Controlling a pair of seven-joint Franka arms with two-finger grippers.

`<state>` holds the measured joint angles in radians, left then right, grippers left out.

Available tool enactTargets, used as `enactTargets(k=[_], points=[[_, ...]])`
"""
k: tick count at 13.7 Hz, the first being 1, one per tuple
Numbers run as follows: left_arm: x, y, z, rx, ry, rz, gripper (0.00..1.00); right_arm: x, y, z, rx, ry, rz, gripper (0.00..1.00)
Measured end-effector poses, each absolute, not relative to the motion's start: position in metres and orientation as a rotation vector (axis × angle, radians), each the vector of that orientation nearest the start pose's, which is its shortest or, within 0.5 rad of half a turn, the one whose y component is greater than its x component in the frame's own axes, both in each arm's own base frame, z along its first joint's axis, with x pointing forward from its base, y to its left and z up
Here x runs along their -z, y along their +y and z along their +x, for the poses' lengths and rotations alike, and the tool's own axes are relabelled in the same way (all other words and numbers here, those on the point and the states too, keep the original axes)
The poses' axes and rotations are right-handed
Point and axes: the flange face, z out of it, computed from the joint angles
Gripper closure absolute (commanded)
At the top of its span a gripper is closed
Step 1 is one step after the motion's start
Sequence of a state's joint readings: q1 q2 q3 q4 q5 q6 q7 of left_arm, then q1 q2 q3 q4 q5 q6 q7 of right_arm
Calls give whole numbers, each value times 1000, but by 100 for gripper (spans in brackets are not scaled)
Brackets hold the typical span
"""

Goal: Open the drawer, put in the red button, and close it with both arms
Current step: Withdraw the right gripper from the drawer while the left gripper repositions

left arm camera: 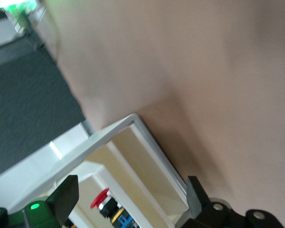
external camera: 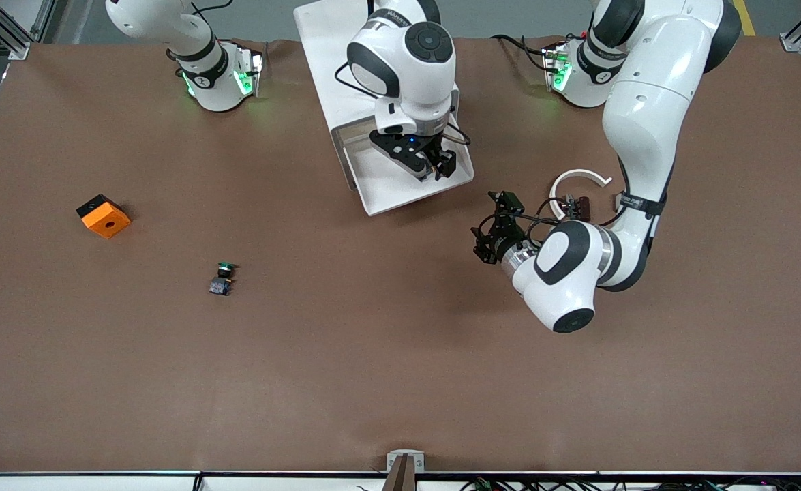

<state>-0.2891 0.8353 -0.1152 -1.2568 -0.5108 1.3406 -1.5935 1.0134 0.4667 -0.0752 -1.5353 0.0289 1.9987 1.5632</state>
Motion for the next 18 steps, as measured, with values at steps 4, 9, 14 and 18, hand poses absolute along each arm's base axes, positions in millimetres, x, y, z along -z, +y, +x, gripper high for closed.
enactTargets(k=[4, 9, 14, 18], points=[[-264, -312, 604, -1099, -1440, -2343, 0, -402, 487, 491, 26, 817, -3026, 0], [-286, -357, 601, -686, -1311, -2574, 0, -411, 367, 580, -42, 630, -3119, 0], [-297, -391, 606, -397, -1149, -2794, 0, -468, 201, 626, -184, 386, -3168, 0], [-302, -418, 601, -166, -1003, -2885, 0, -538, 84, 613, -246, 340, -3143, 0]])
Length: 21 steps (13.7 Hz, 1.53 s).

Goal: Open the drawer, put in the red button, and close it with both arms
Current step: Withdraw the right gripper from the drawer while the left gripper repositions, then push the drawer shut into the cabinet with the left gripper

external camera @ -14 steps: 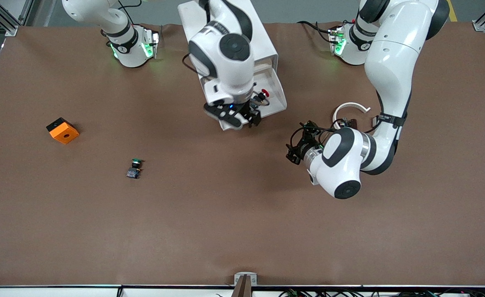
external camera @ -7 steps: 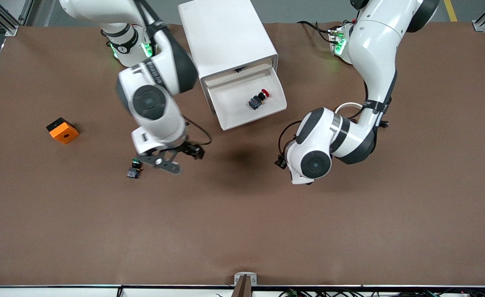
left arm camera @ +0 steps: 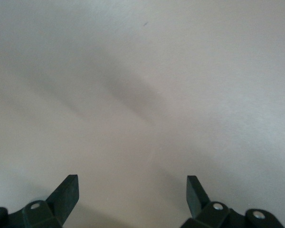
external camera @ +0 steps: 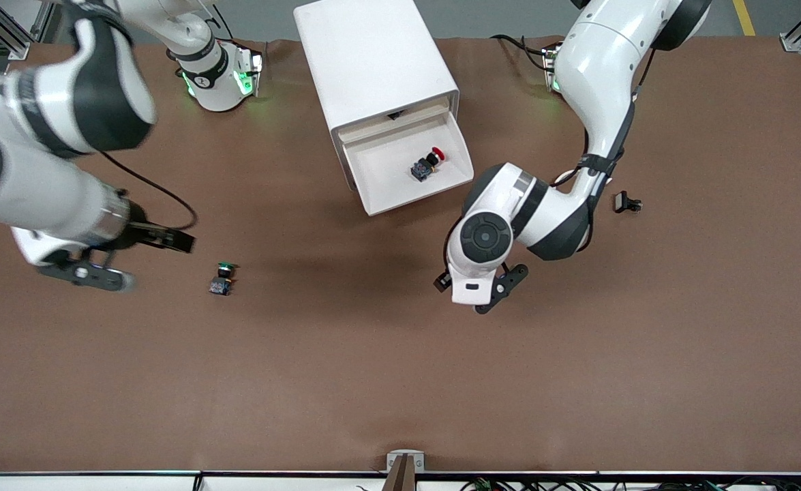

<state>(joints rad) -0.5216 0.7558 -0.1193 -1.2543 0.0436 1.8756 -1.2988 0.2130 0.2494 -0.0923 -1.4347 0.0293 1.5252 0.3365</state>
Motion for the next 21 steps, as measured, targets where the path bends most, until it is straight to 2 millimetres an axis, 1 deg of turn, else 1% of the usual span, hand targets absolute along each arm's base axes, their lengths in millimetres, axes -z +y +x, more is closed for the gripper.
enactTargets(k=[2, 3, 5, 7, 8, 11, 14, 16, 18, 21], points=[[-303, -437, 590, -99, -898, -2909, 0, -556, 45, 603, -277, 282, -3138, 0], [-303, -447, 584, -76, -858, -2926, 0, -559, 26, 600, -292, 244, -3141, 0], [-304, -461, 577, -44, -793, -2971, 0, -558, -6, 596, -346, 218, -3134, 0], [-304, -470, 574, -20, -755, -3007, 0, -559, -29, 594, -367, 219, -3124, 0], [-303, -474, 572, -11, -742, -3020, 0, -561, -34, 592, -372, 212, -3121, 0], [-300, -485, 564, -11, -705, -3035, 0, -562, -36, 588, -416, 207, -3114, 0], [-289, -498, 546, -41, -656, -3031, 0, -564, -34, 588, -416, 202, -3114, 0], [-285, -504, 536, -58, -632, -3031, 0, -578, -35, 590, -367, 203, -3120, 0], [-283, -508, 532, -67, -620, -3033, 0, -593, -34, 590, -323, 203, -3125, 0], [-283, -520, 518, -96, -585, -3049, 0, -603, -33, 584, -366, 198, -3120, 0]])
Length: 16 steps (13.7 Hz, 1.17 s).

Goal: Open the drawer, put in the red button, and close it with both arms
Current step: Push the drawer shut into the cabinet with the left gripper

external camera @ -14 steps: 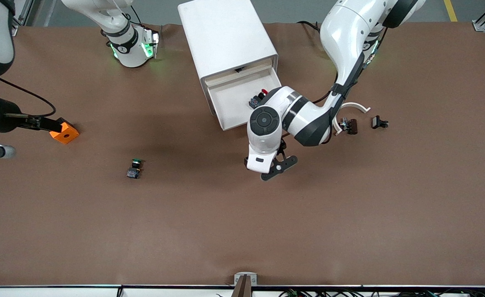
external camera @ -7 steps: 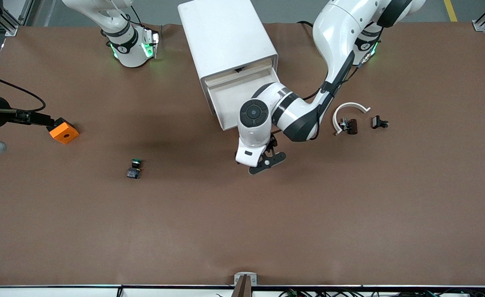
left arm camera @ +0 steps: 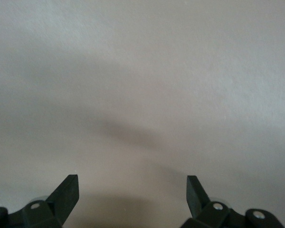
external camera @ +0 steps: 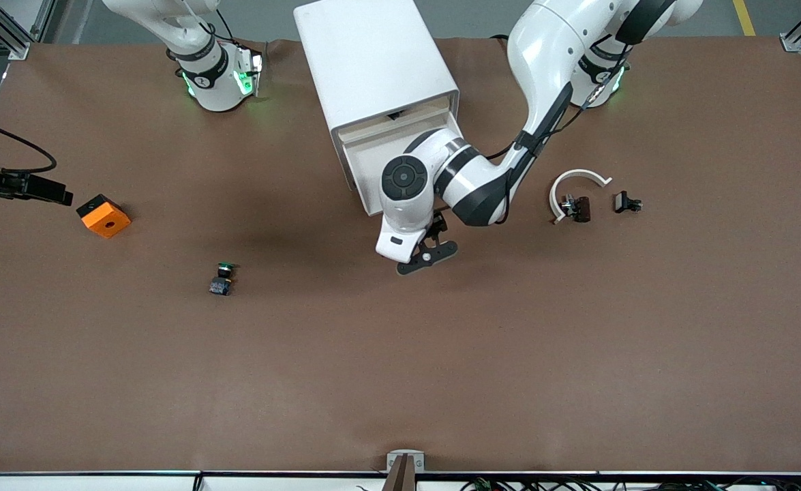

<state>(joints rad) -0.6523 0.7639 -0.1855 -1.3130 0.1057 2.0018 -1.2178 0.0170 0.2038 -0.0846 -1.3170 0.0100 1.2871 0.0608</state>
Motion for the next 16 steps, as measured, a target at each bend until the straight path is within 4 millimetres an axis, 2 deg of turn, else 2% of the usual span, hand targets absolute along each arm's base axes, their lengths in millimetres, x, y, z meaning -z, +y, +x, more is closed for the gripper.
enactTargets(k=[4, 11, 16], points=[[-280, -539, 490, -179, -516, -3041, 0, -617, -28, 576, -381, 186, -3117, 0], [-272, -545, 459, -304, -442, -2963, 0, -637, -26, 562, -356, 181, -3118, 0], [-272, -553, 438, -460, -440, -2937, 0, -641, -47, 555, -369, 243, -3108, 0]])
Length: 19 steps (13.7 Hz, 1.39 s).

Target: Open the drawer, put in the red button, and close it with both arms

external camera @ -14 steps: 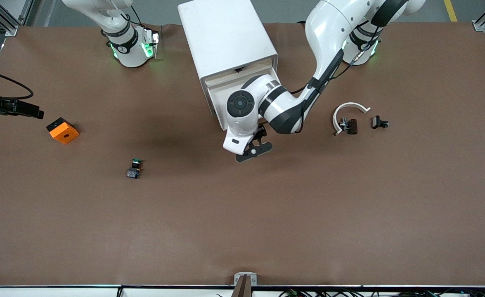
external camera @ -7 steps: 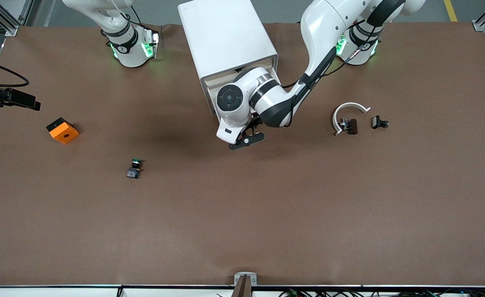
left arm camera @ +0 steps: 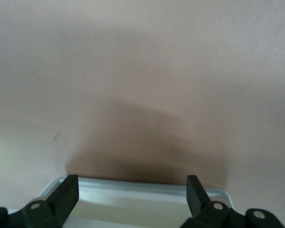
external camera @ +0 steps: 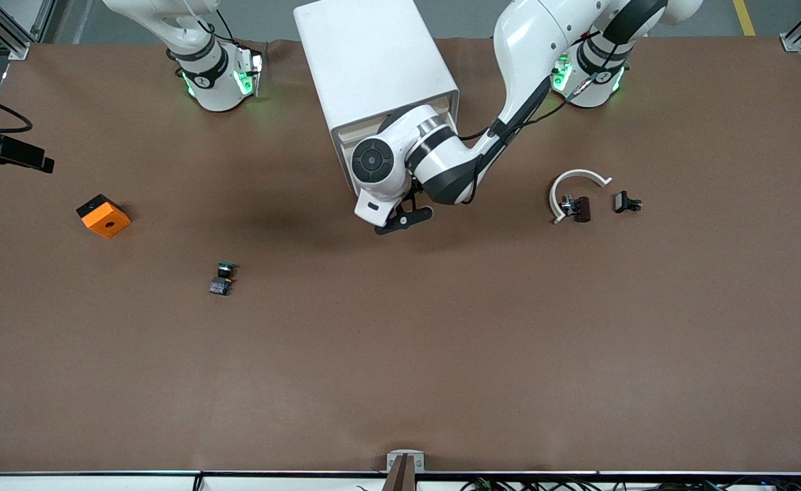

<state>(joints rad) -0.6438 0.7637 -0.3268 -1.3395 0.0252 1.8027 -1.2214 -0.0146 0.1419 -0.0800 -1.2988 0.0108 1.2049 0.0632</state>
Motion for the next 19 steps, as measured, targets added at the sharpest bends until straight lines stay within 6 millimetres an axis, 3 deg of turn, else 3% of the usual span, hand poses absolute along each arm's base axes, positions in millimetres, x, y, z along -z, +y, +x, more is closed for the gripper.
enactTargets(k=[9, 14, 19], points=[[-274, -567, 407, -709, -455, -2913, 0, -650, -47, 542, -273, 314, -3093, 0], [-276, -574, 396, -814, -474, -2907, 0, -653, -47, 524, -195, 315, -3090, 0], [-272, -576, 388, -894, -488, -2885, 0, -655, -41, 520, -152, 302, -3093, 0]])
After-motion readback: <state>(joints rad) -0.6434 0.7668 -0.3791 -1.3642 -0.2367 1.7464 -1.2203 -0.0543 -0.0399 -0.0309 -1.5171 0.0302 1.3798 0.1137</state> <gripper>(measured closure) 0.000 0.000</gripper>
